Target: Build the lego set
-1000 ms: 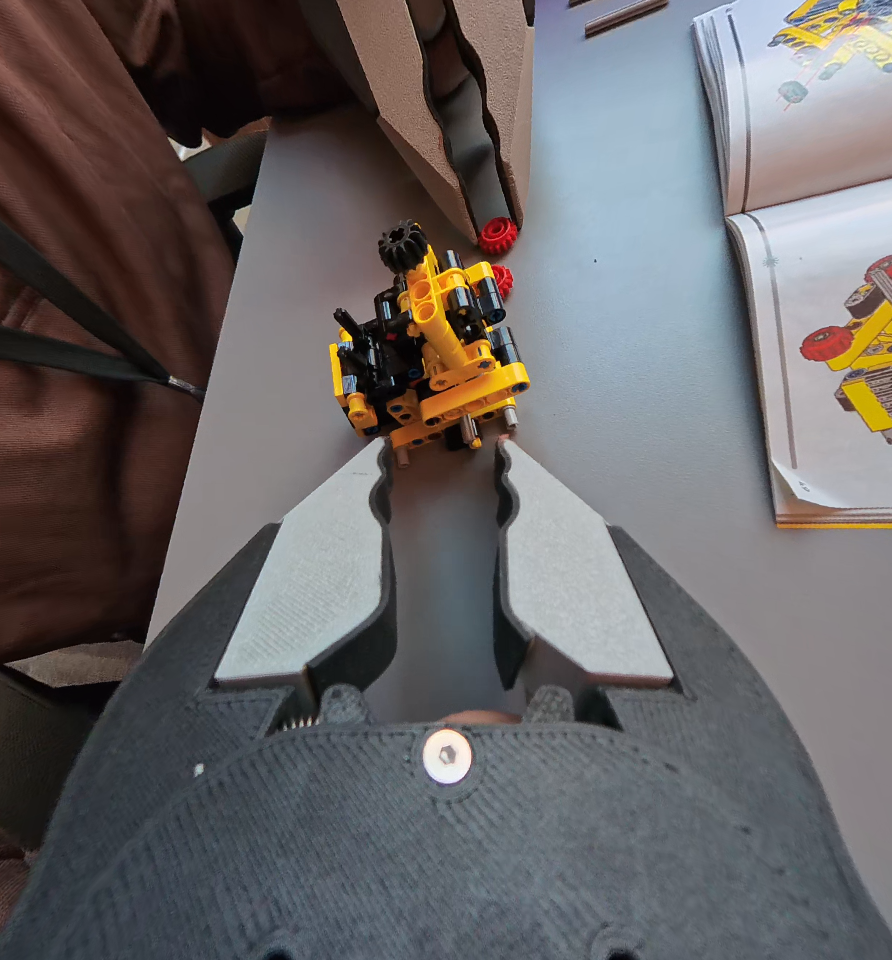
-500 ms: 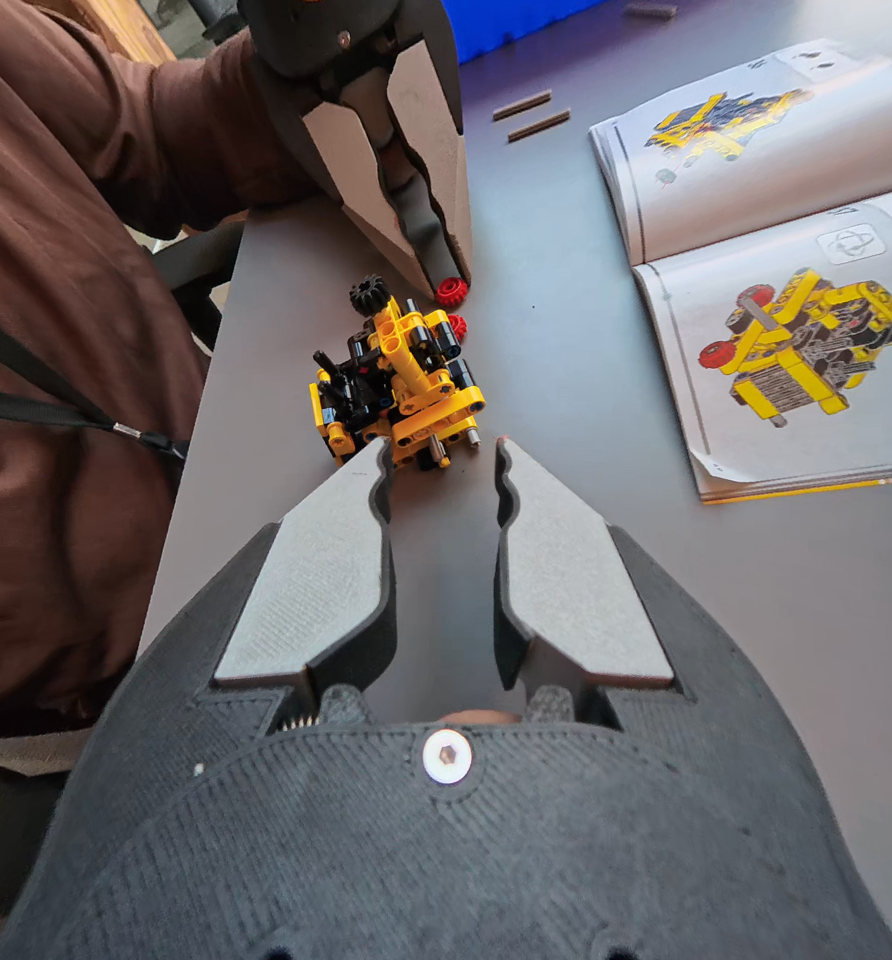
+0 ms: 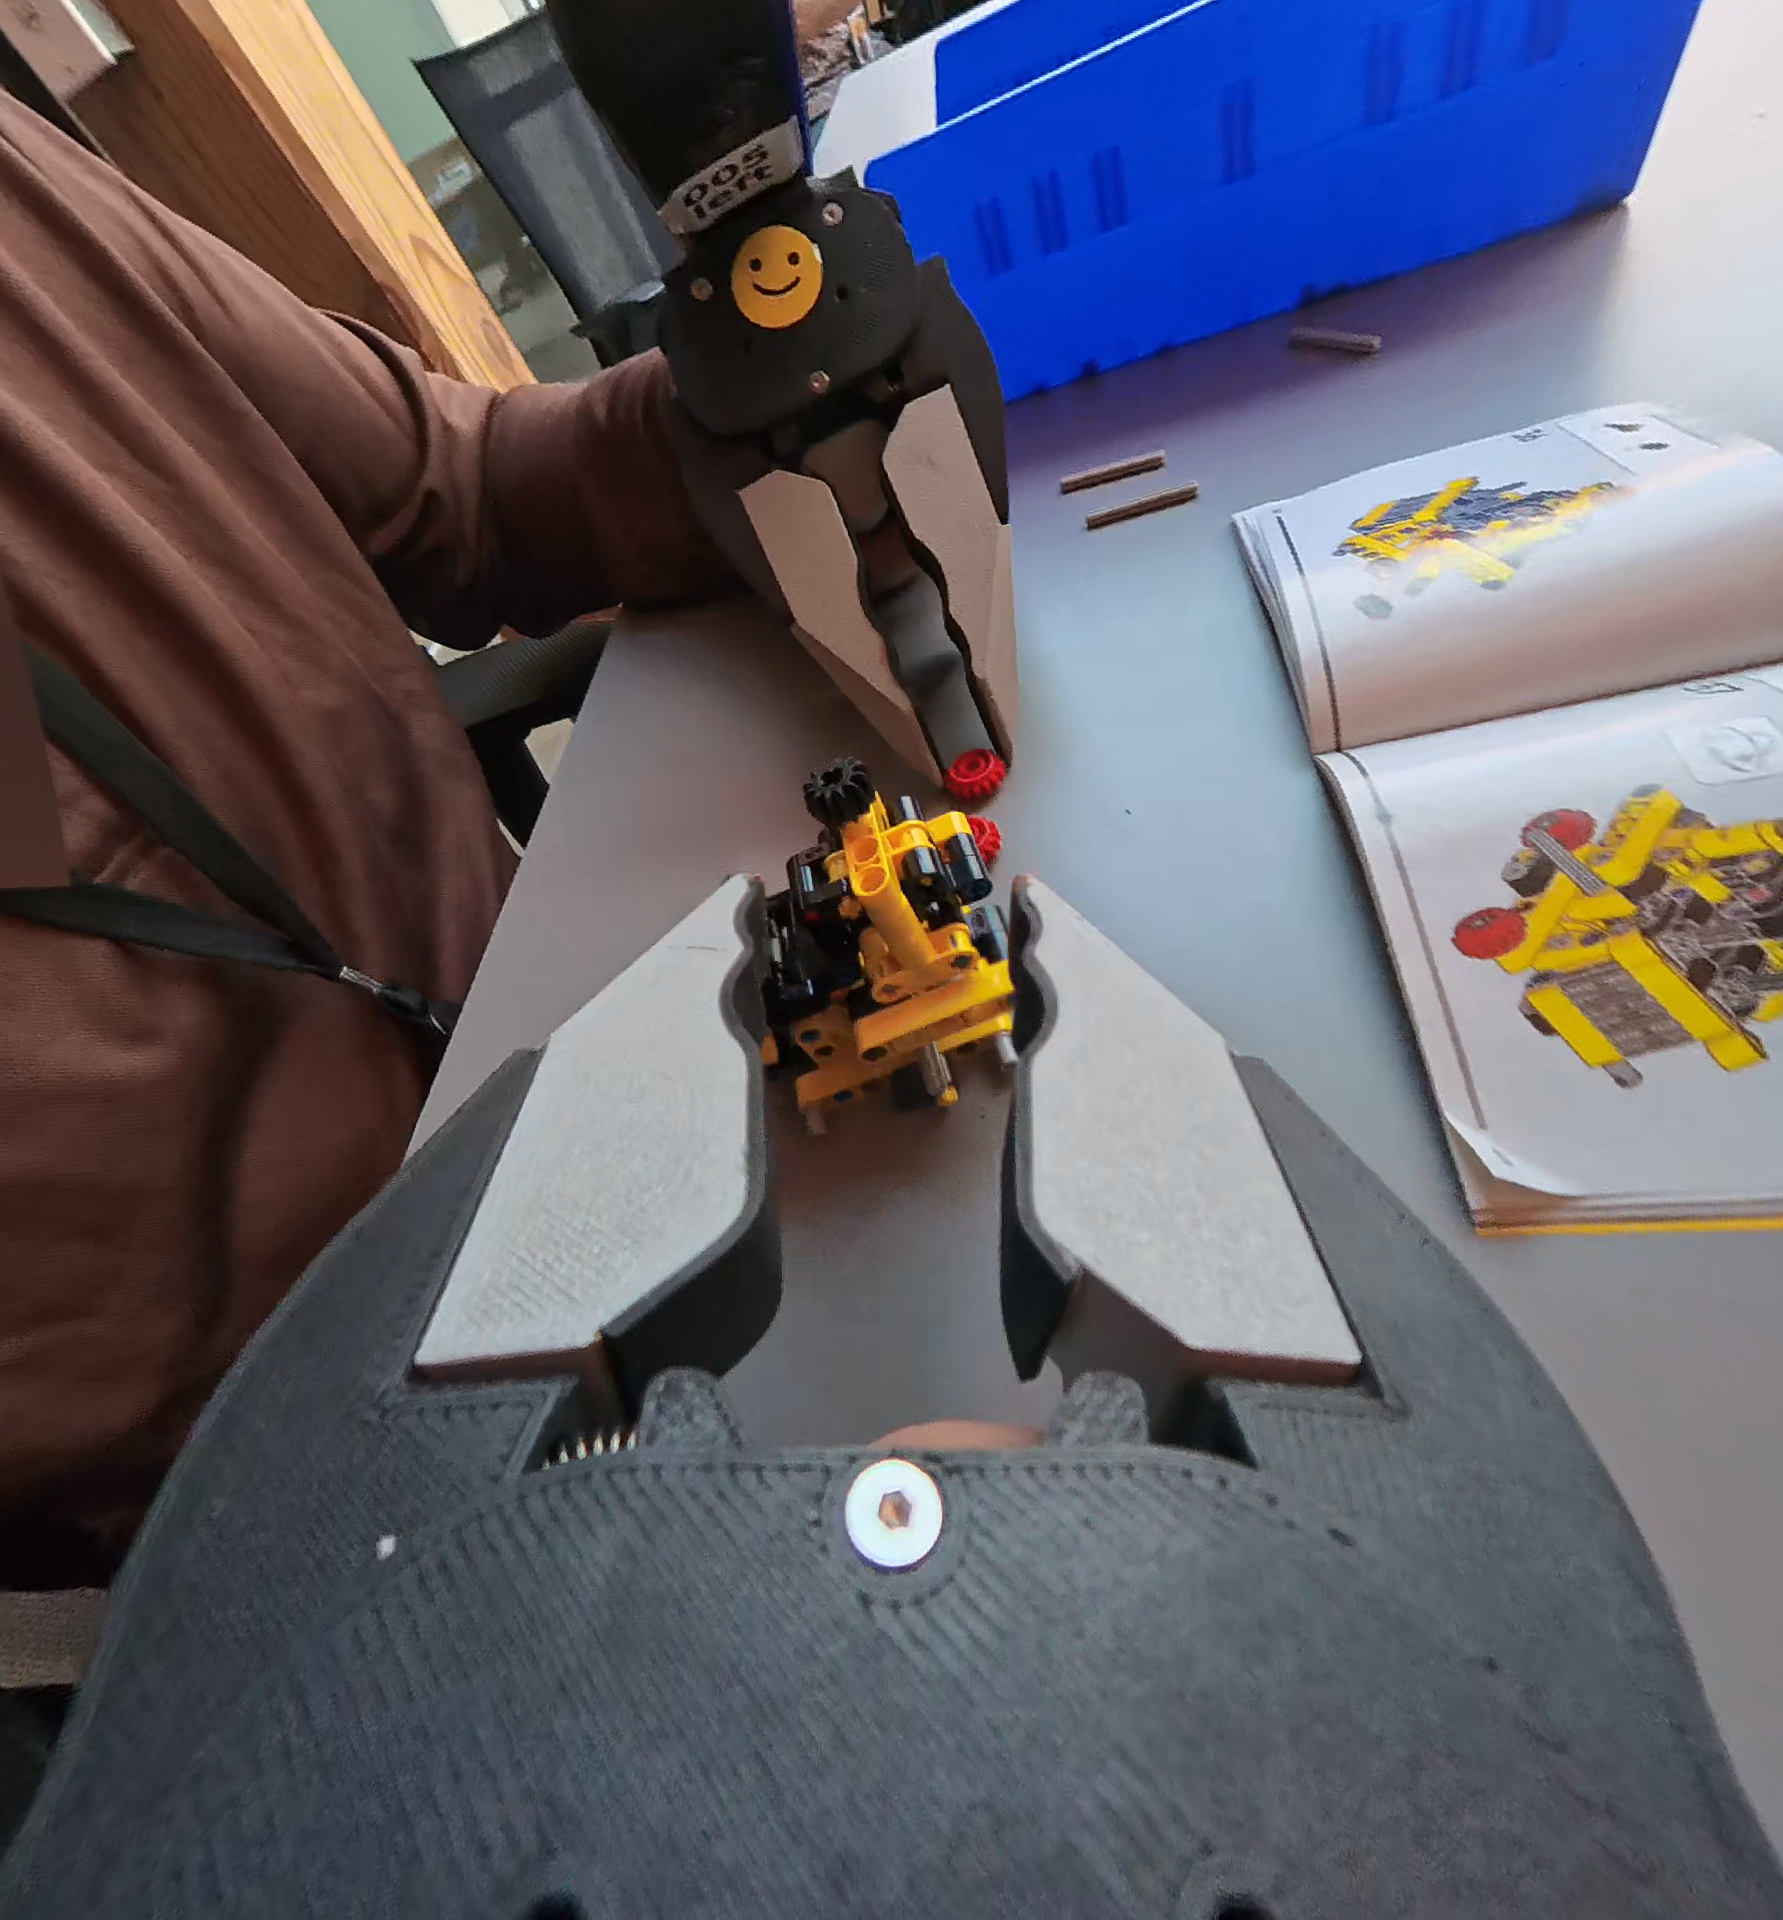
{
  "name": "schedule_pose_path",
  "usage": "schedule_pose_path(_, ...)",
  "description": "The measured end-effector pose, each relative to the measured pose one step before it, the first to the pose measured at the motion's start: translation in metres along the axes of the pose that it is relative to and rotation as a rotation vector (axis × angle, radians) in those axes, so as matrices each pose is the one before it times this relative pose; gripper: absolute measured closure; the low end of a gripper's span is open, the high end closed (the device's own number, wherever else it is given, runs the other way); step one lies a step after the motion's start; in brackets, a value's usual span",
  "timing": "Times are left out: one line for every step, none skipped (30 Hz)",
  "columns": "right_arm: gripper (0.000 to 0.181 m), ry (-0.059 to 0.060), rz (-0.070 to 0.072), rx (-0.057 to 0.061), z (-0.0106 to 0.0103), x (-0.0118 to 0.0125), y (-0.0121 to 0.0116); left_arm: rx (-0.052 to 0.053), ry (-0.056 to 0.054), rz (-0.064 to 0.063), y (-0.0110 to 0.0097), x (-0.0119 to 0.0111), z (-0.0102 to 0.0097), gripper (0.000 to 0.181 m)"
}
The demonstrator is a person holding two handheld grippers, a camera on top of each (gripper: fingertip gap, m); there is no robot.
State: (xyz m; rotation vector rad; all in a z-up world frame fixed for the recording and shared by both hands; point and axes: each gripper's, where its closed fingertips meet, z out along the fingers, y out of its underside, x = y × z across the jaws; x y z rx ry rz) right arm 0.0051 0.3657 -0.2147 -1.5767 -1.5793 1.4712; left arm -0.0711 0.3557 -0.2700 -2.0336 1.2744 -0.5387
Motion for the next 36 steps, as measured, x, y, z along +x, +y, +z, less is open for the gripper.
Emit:
schedule_pose_path(0.138, -0.0008, -0.0023, -0.0147, 0.00254, -0.00024, 0.00155, 0.0, 0.0004, -0.0004, -0.00003, -0.00001, 0.00003, 0.168)
schedule_pose_path(0.138, 0.005, -0.0043, -0.0152, 0.00212, 0.00033, 0.0015, -0.0001, -0.0005, 0.0007, 0.00004, -0.00003, -0.00004, 0.168)
schedule_pose_path(0.139, 0.0075, -0.005, -0.0121, 0.00163, 0.00053, 0.00137, 0.0, -0.0004, 0.0008, 0.0, 0.00012, 0.0, 0.168)
schedule_pose_path(0.14, 0.0075, -0.0037, -0.0084, 0.00089, 0.00052, 0.00097, 0.0, -0.0003, 0.0006, -0.00003, 0.00006, 0.00003, 0.168)
schedule_pose_path(0.141, 0.0054, -0.002, -0.0036, 0.00045, 0.00039, 0.0005, 0.0, -0.0002, 0.0006, 0.0, -0.00007, 0.0, 0.168)
schedule_pose_path(0.142, 0.0019, -0.0009, -0.0007, 0.00002, 0.00015, 0.00014, 0.0, 0.0003, -0.0001, 0.0, 0.00005, 0.0, 0.168)
schedule_pose_path(0.143, -0.0029, -0.0004, -0.0021, -0.00013, -0.00055, 0.00046, 0.0, 0.0004, -0.0003, 0.0, 0.00007, 0.0, 0.168)
schedule_pose_path(0.147, -0.0074, -0.0011, -0.0051, -0.00003, -0.00134, 0.00094, 0.0, 0.0002, 0.0, 0.0, 0.00003, 0.0, 0.168)
schedule_pose_path(0.149, -0.0054, -0.0021, -0.0066, 0.00002, -0.00113, 0.00114, 0.0, 0.0003, -0.0002, 0.00003, -0.00007, -0.00003, 0.168)
schedule_pose_path(0.149, 0.0021, -0.0027, -0.0057, 0.00011, 0.00003, 0.00085, 0.0, 0.0001, -0.0001, 0.0, 0.00002, 0.0, 0.168)
schedule_pose_path(0.148, 0.0067, -0.0022, -0.0026, -0.00025, 0.00078, 0.00051, 0.0, -0.0001, 0.0008, 0.0, 0.00015, 0.0, 0.168)
schedule_pose_path(0.146, 0.0051, -0.0005, -0.0004, -0.00032, 0.00078, 0.00018, 0.0, 0.0007, 0.0014, 0.0, 0.00023, 0.0, 0.168)
schedule_pose_path(0.145, 0.0025, 0.0015, -0.0009, -0.00059, 0.00054, 0.00038, 0.0, -0.0004, 0.0005, 0.00003, 0.0, -0.00003, 0.168)
schedule_pose_path(0.145, 0.004, 0.0018, -0.0049, -0.00042, 0.00078, 0.00094, 0.0, 0.0001, -0.0002, -0.00009, -0.00002, 0.0001, 0.168)
schedule_pose_path(0.143, 0.0074, -0.0006, -0.0115, 0.00003, 0.00112, 0.00189, 0.0, 0.0002, -0.0002, 0.0, 0.00005, 0.0, 0.168)
schedule_pose_path(0.143, 0.0087, -0.0047, -0.0126, 0.00031, 0.00082, 0.0019, 0.0, 0.0003, -0.0003, -0.00003, -0.00002, 0.00003, 0.168)
schedule_pose_path(0.143, 0.0072, -0.0084, -0.005, 0.00022, 0.0003, 0.00075, 0.0, 0.0004, -0.0004, -0.00009, 0.00004, 0.0001, 0.168)
schedule_pose_path(0.144, 0.0029, -0.0069, -0.0006, 0.00018, -0.00022, 0.0, 0.0, 0.0002, -0.0001, -0.00003, -0.00006, 0.00003, 0.169)
schedule_pose_path(0.144, 0.0015, -0.0026, -0.0008, 0.00014, -0.00008, 0.00005, 0.0, 0.0, 0.0001, 0.00001, 0.00004, 0.00013, 0.169)
schedule_pose_path(0.145, -0.0003, -0.0008, -0.0002, 0.00002, -0.00009, 0.00004, 0.0001, -0.0004, 0.0007, -0.00004, 0.00004, 0.00004, 0.169)
schedule_pose_path(0.146, -0.0014, -0.0016, 0.0, -0.00007, -0.00032, 0.0, 0.0, -0.0008, 0.0017, -0.00013, 0.00008, 0.00013, 0.168)
schedule_pose_path(0.147, -0.0013, -0.0036, -0.0011, -0.00018, -0.00049, 0.00016, 0.0001, -0.0016, 0.0023, -0.00016, 0.0001, 0.00001, 0.169)
schedule_pose_path(0.15, 0.0023, -0.0058, -0.0035, -0.00005, -0.00016, 0.00045, 0.0, -0.0016, 0.002, 0.00002, -0.00006, -0.00003, 0.169)
schedule_pose_path(0.153, 0.0082, -0.0066, -0.0036, -0.00002, 0.00074, 0.00054, 0.0, -0.0011, 0.0011, -0.00001, -0.00001, 0.0, 0.168)
schedule_pose_path(0.155, 0.0061, -0.0042, -0.0015, -0.0002, 0.0007, 0.00027, 0.0, -0.0008, 0.0008, 0.0, 0.00006, 0.0, 0.168)
schedule_pose_path(0.155, -0.0007, 0.0005, -0.001, -0.00038, 0.0, 0.00026, 0.0, -0.0011, 0.0012, -0.00001, -0.00001, 0.0, 0.168)
schedule_pose_path(0.155, -0.0021, 0.0033, 0.0012, -0.00058, 0.00013, -0.00002, 0.0, -0.001, 0.0012, -0.00001, 0.0, 0.0, 0.168)
schedule_pose_path(0.155, 0.0001, 0.0036, 0.003, -0.00068, 0.00056, -0.0002, -0.0001, -0.0008, 0.0007, -0.00002, -0.00003, 0.00003, 0.168)
schedule_pose_path(0.153, 0.0013, 0.0036, 0.0036, -0.00093, 0.00077, -0.00015, -0.0002, -0.0014, 0.0017, -0.00009, 0.00004, -0.00005, 0.168)
schedule_pose_path(0.152, -0.0015, 0.0033, 0.0039, -0.00106, 0.00044, -0.00025, -0.0004, -0.0031, 0.0063, -0.00007, -0.00002, 0.00007, 0.169)
schedule_pose_path(0.151, -0.0019, 0.0027, 0.0055, -0.00152, 0.00013, -0.00056, 0.0, -0.0044, 0.0124, -0.00032, 0.00021, 0.00011, 0.168)
schedule_pose_path(0.151, -0.0002, 0.002, 0.0067, -0.00169, 0.00043, -0.00074, 0.0001, -0.0008, 0.0155, -0.00034, 0.0008, 0.00007, 0.168)
schedule_pose_path(0.151, 0.0011, 0.0018, 0.006, -0.00175, 0.00051, -0.00073, 0.0002, 0.0008, 0.0121, -0.0003, 0.001, 0.00002, 0.168)
schedule_pose_path(0.15, 0.0036, 0.0014, 0.0042, -0.00177, 0.00073, -0.00038, -0.0008, -0.0004, 0.0054, -0.00018, 0.00044, 0.00003, 0.168)
schedule_pose_path(0.15, 0.0062, 0.0004, 0.003, -0.00172, 0.00118, -0.00041, -0.0006, 0.0021, 0.0016, -0.0001, 0.00062, 0.00011, 0.169)
schedule_pose_path(0.15, 0.0064, -0.0001, 0.0035, -0.00139, 0.00103, -0.00044, 0.0001, 0.0071, 0.0001, -0.00032, 0.00155, 0.00012, 0.169)
